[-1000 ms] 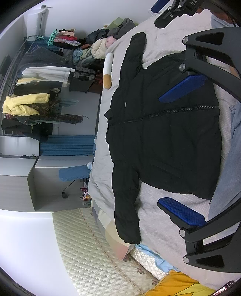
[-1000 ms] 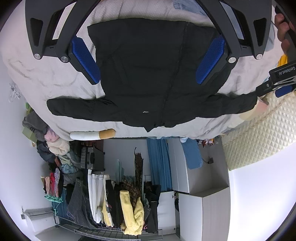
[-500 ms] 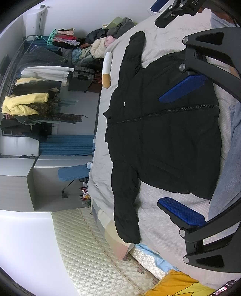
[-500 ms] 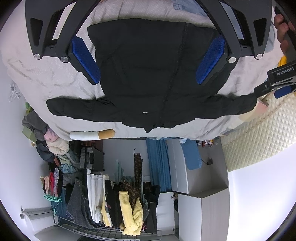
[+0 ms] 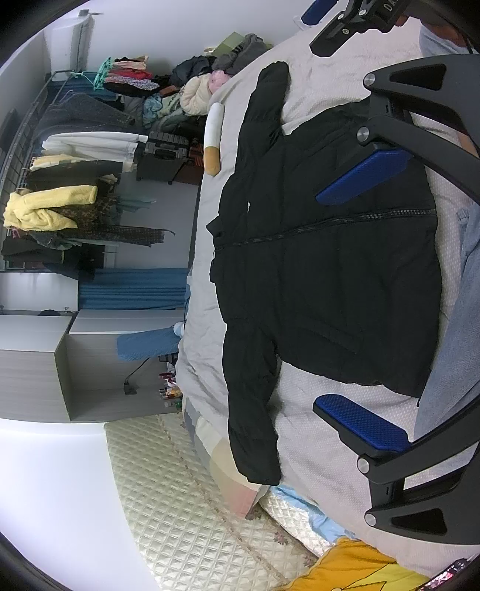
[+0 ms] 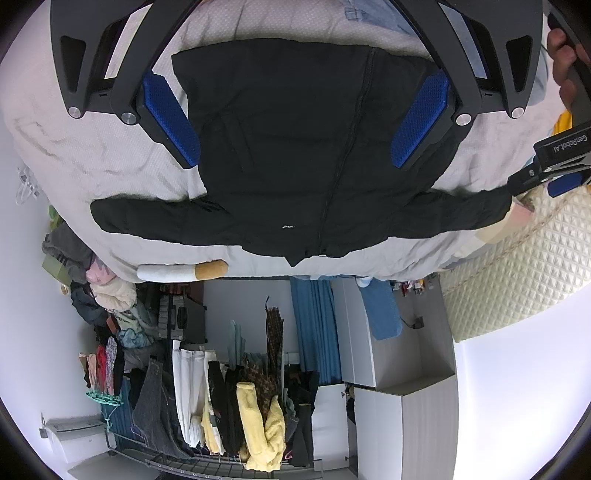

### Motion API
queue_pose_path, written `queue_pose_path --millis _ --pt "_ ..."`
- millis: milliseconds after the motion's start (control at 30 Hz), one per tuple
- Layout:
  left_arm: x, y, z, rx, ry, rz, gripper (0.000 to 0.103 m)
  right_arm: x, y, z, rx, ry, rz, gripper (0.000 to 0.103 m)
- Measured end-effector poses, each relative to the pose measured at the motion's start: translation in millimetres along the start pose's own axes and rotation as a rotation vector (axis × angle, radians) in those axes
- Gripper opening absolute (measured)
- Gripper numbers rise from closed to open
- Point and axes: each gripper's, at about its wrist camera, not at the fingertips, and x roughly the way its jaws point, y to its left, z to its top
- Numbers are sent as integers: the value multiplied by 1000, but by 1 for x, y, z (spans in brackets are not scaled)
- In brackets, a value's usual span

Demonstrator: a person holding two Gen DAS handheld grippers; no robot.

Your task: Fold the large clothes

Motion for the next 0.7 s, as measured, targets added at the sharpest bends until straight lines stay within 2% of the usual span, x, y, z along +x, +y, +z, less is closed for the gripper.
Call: queue_pose_path --millis 200,500,700 --pt "6 -3 -5 -6 5 -26 103 1 -10 -2 65 -19 27 103" --pt "13 -14 -2 -5 9 -32 103 14 -22 1 71 -2 -12 103" --pt "40 -21 14 -10 -5 -81 103 23 -37 11 80 -20 -5 103"
